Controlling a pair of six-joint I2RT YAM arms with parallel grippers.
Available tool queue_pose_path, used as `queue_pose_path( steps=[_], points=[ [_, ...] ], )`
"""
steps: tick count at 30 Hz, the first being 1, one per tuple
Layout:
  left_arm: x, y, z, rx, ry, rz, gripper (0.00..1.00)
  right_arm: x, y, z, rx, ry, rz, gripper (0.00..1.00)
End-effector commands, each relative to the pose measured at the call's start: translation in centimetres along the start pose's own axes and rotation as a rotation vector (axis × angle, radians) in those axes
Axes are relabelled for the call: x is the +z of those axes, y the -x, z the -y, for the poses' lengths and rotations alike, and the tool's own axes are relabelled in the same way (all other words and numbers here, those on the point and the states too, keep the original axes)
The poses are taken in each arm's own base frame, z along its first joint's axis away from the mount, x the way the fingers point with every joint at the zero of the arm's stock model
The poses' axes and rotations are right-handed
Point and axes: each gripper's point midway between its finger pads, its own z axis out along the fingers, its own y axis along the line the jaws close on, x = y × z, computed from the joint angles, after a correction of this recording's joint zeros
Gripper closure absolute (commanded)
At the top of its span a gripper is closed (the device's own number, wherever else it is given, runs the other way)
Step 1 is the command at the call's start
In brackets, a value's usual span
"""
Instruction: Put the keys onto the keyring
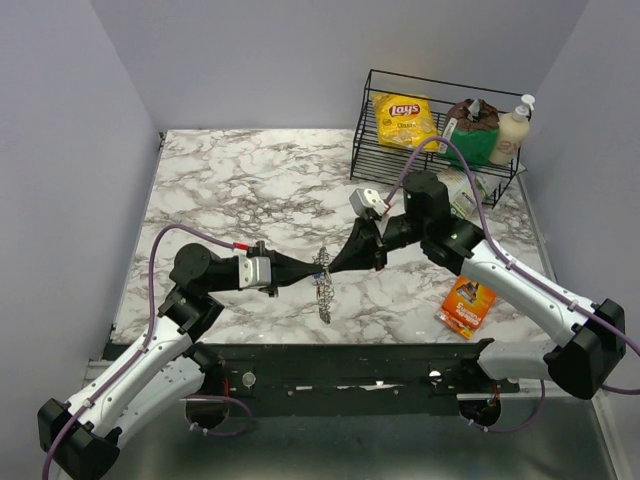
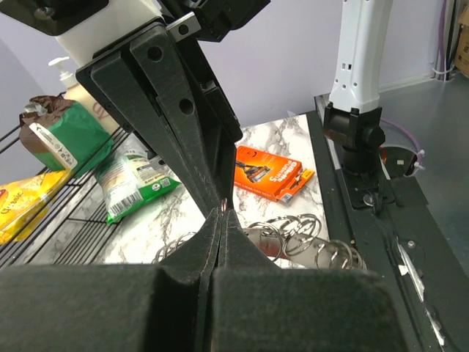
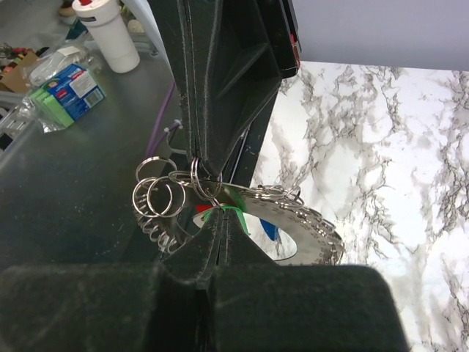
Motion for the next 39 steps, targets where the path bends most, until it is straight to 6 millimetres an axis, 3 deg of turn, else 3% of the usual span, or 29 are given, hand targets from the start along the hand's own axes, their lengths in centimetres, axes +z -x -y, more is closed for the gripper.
queue_pose_path(
  steps=[1, 14, 21, 24, 28, 29, 33, 39],
  points=[
    [0.1, 3.2, -0.4, 0.094, 0.007, 0.085, 1.0, 0.4, -0.4, -0.2, 0.016, 0.021, -0.012, 0.99],
    [0.3, 2.9, -0.2, 0.08, -0.006, 0.099, 1.0, 1.3, -0.2, -0.1, 0.013, 0.027, -0.016, 0.97],
    [0.2, 2.6, -0.3, 0.08, 0.002, 0.087, 1.0, 0.4, 0.3, -0.2, -0.034, -0.069, -0.014, 0.79],
    [0.2, 2.7, -0.3, 0.087, 0.002, 0.085, 1.0, -0.3, 0.4, 0.0, -0.054, -0.134, -0.016, 0.63],
    [0.1, 2.8, -0.2, 0.092, 0.001, 0.079, 1.0, -1.3, 0.4, 0.5, -0.09, -0.222, -0.027, 0.31],
    [0.1, 2.8, -0.2, 0.091, 0.0, 0.078, 1.0, -1.4, 0.3, 0.8, -0.098, -0.248, -0.031, 0.28],
    [0.1, 2.9, -0.1, 0.092, -0.009, 0.08, 1.0, -2.1, 0.9, 0.4, -0.145, -0.277, -0.022, 0.2],
    [0.2, 3.1, 0.2, 0.084, -0.033, 0.089, 1.0, -1.8, 3.3, -1.0, -0.2, -0.203, 0.037, 0.24]
  ],
)
